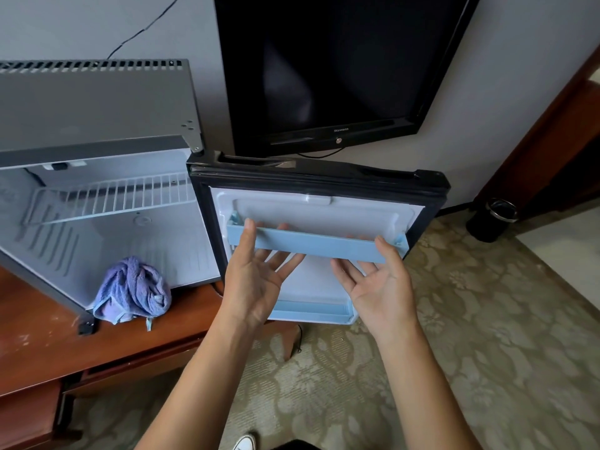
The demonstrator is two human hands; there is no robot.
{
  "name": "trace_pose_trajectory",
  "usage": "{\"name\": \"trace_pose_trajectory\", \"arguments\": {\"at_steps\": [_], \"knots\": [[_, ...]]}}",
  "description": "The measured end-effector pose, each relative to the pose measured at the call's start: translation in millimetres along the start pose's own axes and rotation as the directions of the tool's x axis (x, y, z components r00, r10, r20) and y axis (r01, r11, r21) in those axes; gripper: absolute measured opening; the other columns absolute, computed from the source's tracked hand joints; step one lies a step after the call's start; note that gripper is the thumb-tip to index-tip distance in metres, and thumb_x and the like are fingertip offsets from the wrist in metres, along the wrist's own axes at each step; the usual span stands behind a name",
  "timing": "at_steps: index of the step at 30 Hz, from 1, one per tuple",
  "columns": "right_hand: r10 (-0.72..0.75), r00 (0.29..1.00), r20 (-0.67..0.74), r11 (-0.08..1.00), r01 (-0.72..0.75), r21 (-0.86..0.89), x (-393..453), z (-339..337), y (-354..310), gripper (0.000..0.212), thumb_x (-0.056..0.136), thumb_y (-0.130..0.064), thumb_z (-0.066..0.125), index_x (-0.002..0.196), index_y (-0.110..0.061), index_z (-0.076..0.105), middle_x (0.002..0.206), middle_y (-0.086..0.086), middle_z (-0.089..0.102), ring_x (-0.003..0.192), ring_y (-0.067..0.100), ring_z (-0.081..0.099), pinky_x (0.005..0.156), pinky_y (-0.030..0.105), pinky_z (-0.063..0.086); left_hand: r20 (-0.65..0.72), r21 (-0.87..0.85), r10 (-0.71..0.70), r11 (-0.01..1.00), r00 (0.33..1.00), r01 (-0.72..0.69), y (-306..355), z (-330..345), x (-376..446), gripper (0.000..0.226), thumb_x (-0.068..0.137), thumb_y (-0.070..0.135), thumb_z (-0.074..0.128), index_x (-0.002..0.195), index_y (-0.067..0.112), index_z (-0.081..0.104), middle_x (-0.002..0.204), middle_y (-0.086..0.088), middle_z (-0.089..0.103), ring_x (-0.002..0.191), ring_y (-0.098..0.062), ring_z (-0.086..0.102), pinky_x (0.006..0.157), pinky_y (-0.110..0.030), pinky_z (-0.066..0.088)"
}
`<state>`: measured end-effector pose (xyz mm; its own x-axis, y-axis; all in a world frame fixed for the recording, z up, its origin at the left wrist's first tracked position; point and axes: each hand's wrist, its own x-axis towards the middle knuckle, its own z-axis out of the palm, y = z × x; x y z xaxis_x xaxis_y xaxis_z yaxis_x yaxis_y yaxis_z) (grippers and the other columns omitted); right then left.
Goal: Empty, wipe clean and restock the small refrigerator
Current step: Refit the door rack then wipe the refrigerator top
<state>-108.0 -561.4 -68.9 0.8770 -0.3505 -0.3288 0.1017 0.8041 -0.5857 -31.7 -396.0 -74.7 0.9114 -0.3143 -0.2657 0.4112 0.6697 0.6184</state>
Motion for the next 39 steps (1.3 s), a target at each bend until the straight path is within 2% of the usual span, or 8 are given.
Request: {"name": "trace_pose_trajectory", "arguments": {"at_steps": [7,12,19,22,27,30,35,39], "knots": [[0.018,0.999,-0.032,1.000,-0.019,-0.020,15.2,-3.9,1.6,0.037,0.089,-0.025,0.070,0.122,-0.010,0.062,0.118,0.015,0.072,0.110,0.033,0.071,0.094,0.046,0.057,-0.045,0.005,0.009,1.000,0.999,-0.008,-0.4,-3.0,4.7,0.045,0.100,0.037,0.062,0.139,0.014,0.057,0.127,-0.022,0.068,0.119,-0.035,0.067,0.094,-0.051,0.058],[0.026,0.999,-0.038,0.999,-0.027,-0.032,21.9,-10.2,5.2,0.036,0.090,-0.024,0.068,0.122,-0.010,0.061,0.120,0.015,0.072,0.107,0.032,0.071,0.093,0.045,0.057,-0.066,0.105,0.034,0.994,0.997,-0.027,-0.4,-4.5,6.4,0.029,0.102,0.034,0.058,0.121,0.014,0.065,0.121,-0.023,0.071,0.114,-0.035,0.070,0.095,-0.048,0.058],[0.015,1.000,-0.022,0.998,-0.016,-0.062,25.1,-15.7,6.4,0.018,0.094,-0.020,0.062,0.108,-0.013,0.070,0.114,0.014,0.073,0.104,0.031,0.068,0.099,0.046,0.054,-0.066,0.166,0.055,0.985,0.996,-0.044,-3.8,-10.4,11.3,0.029,0.105,0.032,0.053,0.122,0.011,0.063,0.118,-0.021,0.073,0.112,-0.035,0.070,0.097,-0.047,0.057],[0.010,0.999,-0.038,0.997,-0.013,-0.077,27.5,-15.7,5.3,0.017,0.094,-0.021,0.063,0.108,-0.013,0.069,0.106,0.012,0.073,0.099,0.029,0.068,0.097,0.045,0.055,-0.069,0.164,0.060,0.985,0.996,-0.048,-4.5,-11.9,13.0,0.032,0.104,0.031,0.053,0.124,0.008,0.062,0.118,-0.023,0.072,0.114,-0.036,0.070,0.098,-0.048,0.057],[0.003,0.996,-0.085,0.995,-0.012,-0.104,34.3,-15.0,4.3,0.023,0.092,-0.021,0.066,0.113,-0.012,0.066,0.095,0.012,0.073,0.089,0.028,0.068,0.089,0.042,0.057,-0.081,0.153,0.068,0.987,0.994,-0.055,-6.5,-11.7,12.9,0.028,0.104,0.030,0.054,0.117,0.008,0.065,0.115,-0.024,0.073,0.113,-0.036,0.070,0.099,-0.049,0.056],[0.008,0.995,-0.104,0.992,-0.020,-0.122,36.5,-16.3,3.7,0.021,0.093,-0.021,0.065,0.111,-0.011,0.062,0.087,0.011,0.074,0.088,0.028,0.065,0.089,0.042,0.057,-0.093,0.161,0.078,0.985,0.993,-0.062,-7.2,-11.0,12.9,0.026,0.104,0.030,0.055,0.112,0.008,0.067,0.114,-0.026,0.072,0.113,-0.038,0.070,0.095,-0.048,0.058],[0.000,0.989,-0.147,0.991,-0.021,-0.135,36.8,-16.7,4.7,0.029,0.088,-0.023,0.069,0.112,-0.008,0.062,0.096,0.016,0.069,0.088,0.029,0.066,0.084,0.040,0.059,-0.125,0.168,0.091,0.983,0.988,-0.069,-8.3,-10.2,15.2,0.026,0.104,0.029,0.055,0.111,0.008,0.066,0.109,-0.026,0.073,0.110,-0.039,0.071,0.091,-0.046,0.060],[-0.019,0.992,-0.126,0.993,0.004,-0.117,35.4,-16.5,10.1,0.022,0.091,-0.021,0.064,0.111,-0.011,0.065,0.100,0.014,0.070,0.087,0.027,0.068,0.083,0.039,0.058,-0.149,0.167,0.099,0.983,0.984,-0.073,-9.1,-11.1,14.8,0.026,0.103,0.030,0.056,0.110,0.007,0.066,0.103,-0.025,0.072,0.108,-0.040,0.071,0.086,-0.044,0.062]]}}
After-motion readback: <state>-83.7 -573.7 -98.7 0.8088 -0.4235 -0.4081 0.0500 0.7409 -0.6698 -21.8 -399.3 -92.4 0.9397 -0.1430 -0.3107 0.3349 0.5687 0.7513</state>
